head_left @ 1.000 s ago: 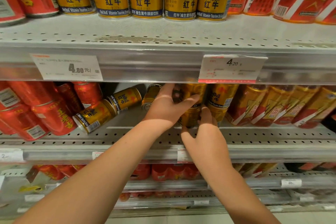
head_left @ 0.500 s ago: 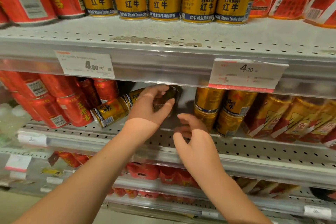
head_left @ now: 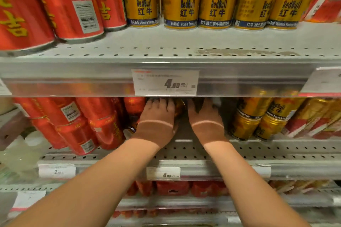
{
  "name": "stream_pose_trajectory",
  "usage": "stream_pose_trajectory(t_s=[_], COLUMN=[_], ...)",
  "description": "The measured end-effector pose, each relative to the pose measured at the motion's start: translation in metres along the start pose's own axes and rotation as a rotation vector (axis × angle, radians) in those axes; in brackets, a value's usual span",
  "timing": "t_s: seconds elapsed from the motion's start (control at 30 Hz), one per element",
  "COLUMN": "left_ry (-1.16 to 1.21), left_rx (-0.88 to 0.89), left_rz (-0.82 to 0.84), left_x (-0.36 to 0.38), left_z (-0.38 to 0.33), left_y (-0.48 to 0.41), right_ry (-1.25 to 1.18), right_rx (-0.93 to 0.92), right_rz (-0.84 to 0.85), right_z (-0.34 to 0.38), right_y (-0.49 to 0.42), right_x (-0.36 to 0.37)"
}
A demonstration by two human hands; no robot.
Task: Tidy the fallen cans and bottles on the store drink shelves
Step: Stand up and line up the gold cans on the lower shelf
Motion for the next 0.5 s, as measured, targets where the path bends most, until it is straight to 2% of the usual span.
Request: stream_pose_trajectory(t_s=[0.1,0.27,0.4,0.5], left_ry=[-0.010,0.076,0.067,0.059], left_rx=[0.018,0.046,0.027,0.024], left_rz=[-0.037,-0.015,0.069,0.081], left_x=[0.005,-0.001,-0.001,0.000], left_z=[0.007,0.012,0.009,0.009], left_y=[-0.002,-0.009,-0.017,-0.020], right_ry=[-0.041,-0.135,-0.057,0.099], right_rx=[0.111,0.165,0.262,0.295], right_rz=[0.005,0.106,0.211,0.382], right_z=[-0.009,-0.015,-0.019,-0.022], right_y=[-0.002,0.013,0.014,0.015], right_x=[-0.003,-0.009,-0.020,-0.029])
Point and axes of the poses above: each hand's wrist, its own y-axis away from the middle knuckle, its own x-axis out of the palm, z = x × y, the point moved 5 cm from there along -y, towards the middle knuckle, and after that the axes turned 7 degrees about -y, right-handed, at the moved point
